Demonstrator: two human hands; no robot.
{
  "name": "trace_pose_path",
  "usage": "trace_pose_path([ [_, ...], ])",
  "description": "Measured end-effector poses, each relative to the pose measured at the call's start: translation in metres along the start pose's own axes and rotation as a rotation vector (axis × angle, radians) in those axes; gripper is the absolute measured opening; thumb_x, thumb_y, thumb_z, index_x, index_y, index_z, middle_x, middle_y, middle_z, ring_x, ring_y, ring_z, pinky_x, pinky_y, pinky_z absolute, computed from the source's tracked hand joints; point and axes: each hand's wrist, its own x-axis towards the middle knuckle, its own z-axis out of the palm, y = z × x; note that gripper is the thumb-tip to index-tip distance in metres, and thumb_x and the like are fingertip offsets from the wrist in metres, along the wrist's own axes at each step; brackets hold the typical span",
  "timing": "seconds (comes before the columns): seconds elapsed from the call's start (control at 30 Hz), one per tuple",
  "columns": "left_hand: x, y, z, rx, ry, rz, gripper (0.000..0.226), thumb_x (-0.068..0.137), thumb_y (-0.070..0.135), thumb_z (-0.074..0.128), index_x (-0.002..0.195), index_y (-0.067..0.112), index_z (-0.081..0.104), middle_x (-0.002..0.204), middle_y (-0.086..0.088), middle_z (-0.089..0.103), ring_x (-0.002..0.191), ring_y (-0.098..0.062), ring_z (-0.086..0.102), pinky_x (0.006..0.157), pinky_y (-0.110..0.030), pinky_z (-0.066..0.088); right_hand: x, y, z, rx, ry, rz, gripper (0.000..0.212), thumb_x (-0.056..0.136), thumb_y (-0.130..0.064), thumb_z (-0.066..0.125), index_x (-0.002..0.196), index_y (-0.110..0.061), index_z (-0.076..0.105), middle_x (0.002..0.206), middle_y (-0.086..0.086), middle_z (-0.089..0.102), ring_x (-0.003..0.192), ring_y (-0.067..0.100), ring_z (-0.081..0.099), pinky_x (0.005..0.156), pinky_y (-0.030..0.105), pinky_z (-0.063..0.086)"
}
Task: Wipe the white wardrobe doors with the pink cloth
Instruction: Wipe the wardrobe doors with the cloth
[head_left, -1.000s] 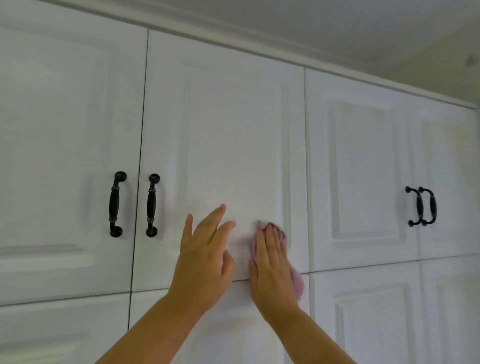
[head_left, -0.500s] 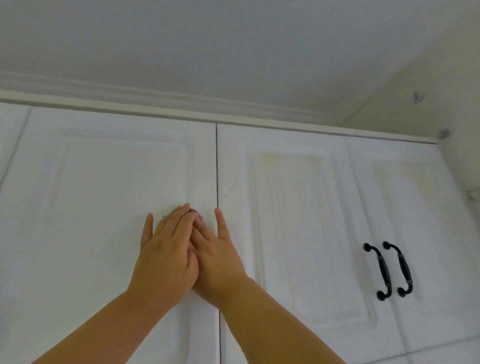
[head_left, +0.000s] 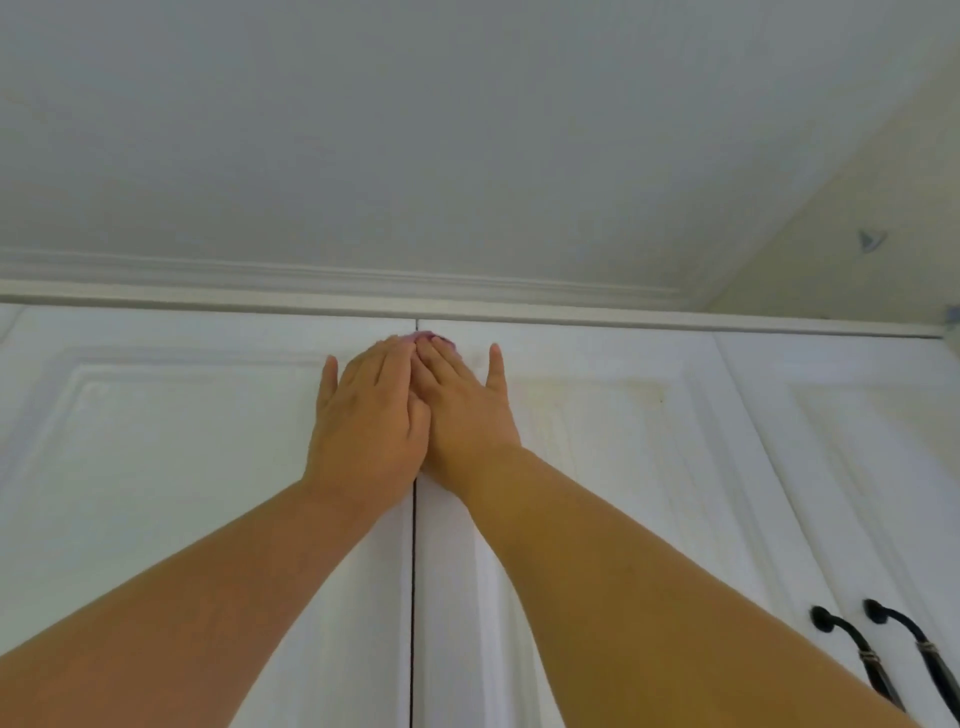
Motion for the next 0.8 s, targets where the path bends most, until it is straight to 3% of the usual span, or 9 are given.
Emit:
trace_pose_path([
  [0.13, 0.012, -0.003, 0.005, -0.116, 0.080, -0.088, 0.053, 0.097, 0.025, 0.023, 0.144, 0.013, 0.044, 0.145, -0.005, 0.052, 0.137, -0.020, 0.044, 0.124, -0.049, 0.012, 0.035, -0.003, -0.003, 0.011, -0.017, 0.077, 0.079, 0.099, -0.039, 0.048, 0.160, -0.026, -0.001, 0.169, -0.005, -0.002, 0.154, 0.012, -0.009, 0.120, 0.063, -0.005],
  [0.27, 0.010, -0.012, 0.011, -0.138, 0.101, -0.102, 0.062, 0.093, 0.041, 0.016, 0.140, 0.015, 0.047, 0.141, -0.002, 0.055, 0.133, -0.021, 0.046, 0.122, -0.051, 0.013, 0.044, 0.001, -0.003, 0.031, 0.065, 0.059, 0.065, 0.104, -0.038, 0.037, 0.161, -0.026, 0.007, 0.168, -0.009, 0.008, 0.154, 0.008, 0.000, 0.121, 0.061, -0.008],
  [0.37, 0.004, -0.011, 0.018, -0.064, 0.088, -0.071, 0.064, 0.092, 0.042, 0.016, 0.137, 0.009, 0.049, 0.138, -0.009, 0.056, 0.133, -0.026, 0.046, 0.120, -0.055, 0.014, 0.031, 0.024, -0.004, 0.049, 0.098, 0.056, 0.053, 0.108, -0.033, 0.022, 0.161, -0.029, 0.012, 0.167, -0.013, 0.013, 0.153, 0.004, 0.004, 0.121, 0.058, -0.010],
  [0.6, -0.005, -0.001, 0.026, 0.257, 0.005, 0.069, 0.074, 0.092, 0.042, 0.007, 0.151, 0.008, 0.036, 0.161, -0.012, 0.029, 0.151, -0.024, 0.021, 0.120, -0.058, 0.001, -0.027, 0.154, -0.025, -0.062, 0.064, 0.483, 0.059, 0.106, -0.022, 0.026, 0.161, -0.024, 0.006, 0.167, -0.008, 0.008, 0.154, 0.010, 0.001, 0.122, 0.059, -0.005],
  [0.67, -0.010, 0.000, 0.030, 0.263, 0.016, 0.057, 0.070, 0.094, 0.040, 0.011, 0.147, 0.006, 0.042, 0.159, -0.014, 0.034, 0.150, -0.025, 0.026, 0.120, -0.059, 0.003, -0.023, 0.136, -0.019, -0.025, 0.133, 0.399, 0.053, 0.106, -0.021, 0.029, 0.159, -0.023, 0.023, 0.164, -0.005, 0.022, 0.153, 0.013, 0.011, 0.123, 0.055, 0.000],
  [0.8, -0.010, 0.002, 0.035, 0.238, 0.071, 0.034, 0.066, 0.093, 0.037, 0.017, 0.141, 0.006, 0.051, 0.149, -0.014, 0.048, 0.144, -0.027, 0.038, 0.120, -0.060, 0.007, -0.016, 0.046, 0.006, 0.275, 0.264, -0.033, 0.046, 0.098, -0.022, 0.036, 0.139, -0.020, 0.058, 0.143, -0.001, 0.054, 0.141, 0.018, 0.038, 0.126, 0.042, 0.005],
])
